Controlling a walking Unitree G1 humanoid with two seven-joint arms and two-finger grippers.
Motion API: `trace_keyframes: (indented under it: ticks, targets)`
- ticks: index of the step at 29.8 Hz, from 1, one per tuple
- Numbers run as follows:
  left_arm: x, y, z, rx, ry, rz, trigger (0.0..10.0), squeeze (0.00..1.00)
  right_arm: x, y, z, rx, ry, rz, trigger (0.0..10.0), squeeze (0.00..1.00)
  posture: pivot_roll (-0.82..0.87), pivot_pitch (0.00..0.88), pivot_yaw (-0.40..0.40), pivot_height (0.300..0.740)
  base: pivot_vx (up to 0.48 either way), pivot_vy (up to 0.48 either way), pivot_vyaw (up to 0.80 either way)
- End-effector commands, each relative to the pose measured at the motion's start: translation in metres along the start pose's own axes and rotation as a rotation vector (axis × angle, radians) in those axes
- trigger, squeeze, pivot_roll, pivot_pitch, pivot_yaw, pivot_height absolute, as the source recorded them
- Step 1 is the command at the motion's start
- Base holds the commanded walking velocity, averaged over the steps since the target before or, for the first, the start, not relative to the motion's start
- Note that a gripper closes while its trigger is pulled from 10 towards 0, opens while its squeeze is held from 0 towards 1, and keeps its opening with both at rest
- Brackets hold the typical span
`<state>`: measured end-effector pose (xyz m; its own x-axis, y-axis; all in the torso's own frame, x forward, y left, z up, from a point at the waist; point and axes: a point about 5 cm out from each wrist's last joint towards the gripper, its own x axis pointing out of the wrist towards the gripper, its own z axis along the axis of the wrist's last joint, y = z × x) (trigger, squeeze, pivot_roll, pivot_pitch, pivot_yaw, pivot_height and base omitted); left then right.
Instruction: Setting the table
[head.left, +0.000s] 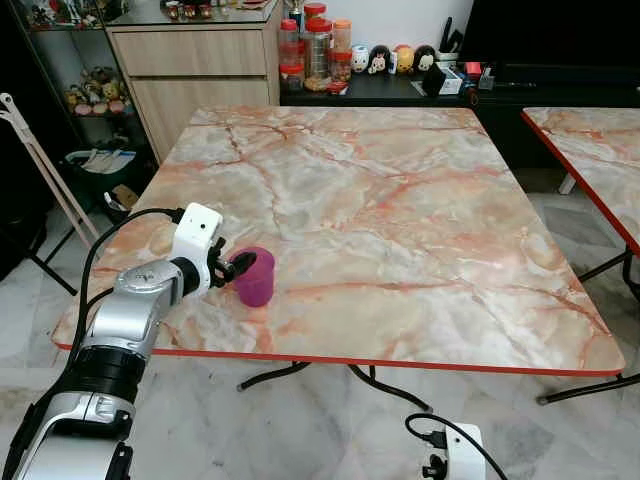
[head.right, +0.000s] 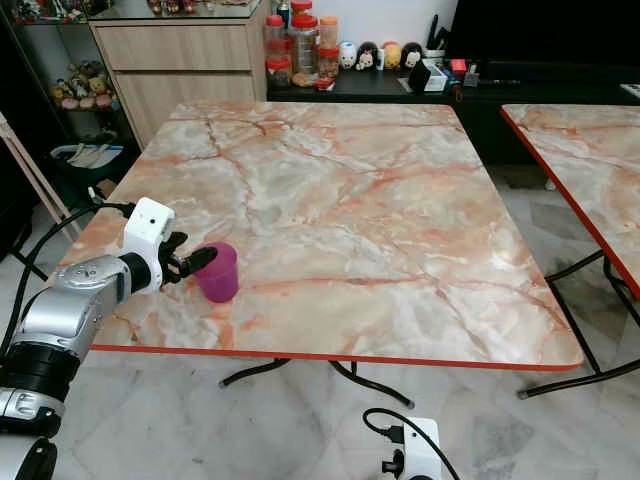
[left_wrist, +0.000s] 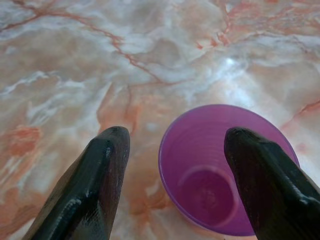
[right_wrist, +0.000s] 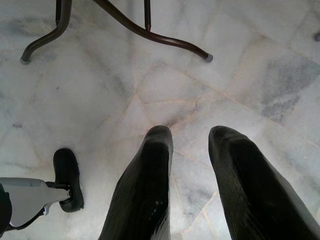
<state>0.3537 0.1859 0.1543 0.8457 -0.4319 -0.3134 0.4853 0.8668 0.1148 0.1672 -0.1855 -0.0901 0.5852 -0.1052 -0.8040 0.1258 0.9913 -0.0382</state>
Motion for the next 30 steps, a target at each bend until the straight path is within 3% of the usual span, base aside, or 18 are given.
trace_keyframes:
  ticks: [1, 23, 24, 26, 27, 29, 30]
  targets:
    - [0.000, 0.000, 0.004, 0.039, 0.022, -0.018, 10.0, 0.00, 0.000, -0.001, 0.000, 0.016, 0.003, -0.011, 10.0, 0.00, 0.00, 0.000, 0.020, 0.740, 0.000, 0.000, 0.00]
    - [0.002, 0.001, -0.008, 0.121, 0.158, -0.045, 9.9, 0.00, 0.001, -0.002, 0.003, 0.028, 0.001, -0.018, 10.0, 0.00, 0.00, 0.000, 0.027, 0.740, 0.000, 0.000, 0.00]
    - [0.002, 0.000, -0.010, 0.126, 0.166, -0.060, 7.1, 0.00, 0.001, -0.002, 0.004, 0.029, -0.001, -0.018, 10.0, 0.00, 0.00, 0.000, 0.027, 0.740, 0.000, 0.000, 0.00]
    - [0.001, -0.001, -0.012, 0.143, 0.183, -0.066, 5.5, 0.00, 0.001, -0.002, 0.004, 0.030, -0.002, -0.017, 10.0, 0.00, 0.00, 0.000, 0.025, 0.740, 0.000, 0.000, 0.00]
    - [0.001, -0.001, -0.013, 0.151, 0.191, -0.066, 3.0, 0.00, 0.001, -0.002, 0.004, 0.030, -0.002, -0.017, 10.0, 0.00, 0.00, 0.000, 0.025, 0.740, 0.000, 0.000, 0.00]
    - [0.000, 0.000, -0.015, 0.162, 0.203, -0.066, 2.7, 0.00, 0.001, -0.002, 0.004, 0.030, -0.002, -0.017, 10.0, 0.00, 0.00, 0.000, 0.025, 0.740, 0.000, 0.000, 0.00]
    - [0.000, 0.000, -0.016, 0.165, 0.207, -0.066, 2.0, 0.00, 0.001, -0.002, 0.004, 0.030, -0.001, -0.017, 10.0, 0.00, 0.00, 0.000, 0.025, 0.740, 0.000, 0.000, 0.00]
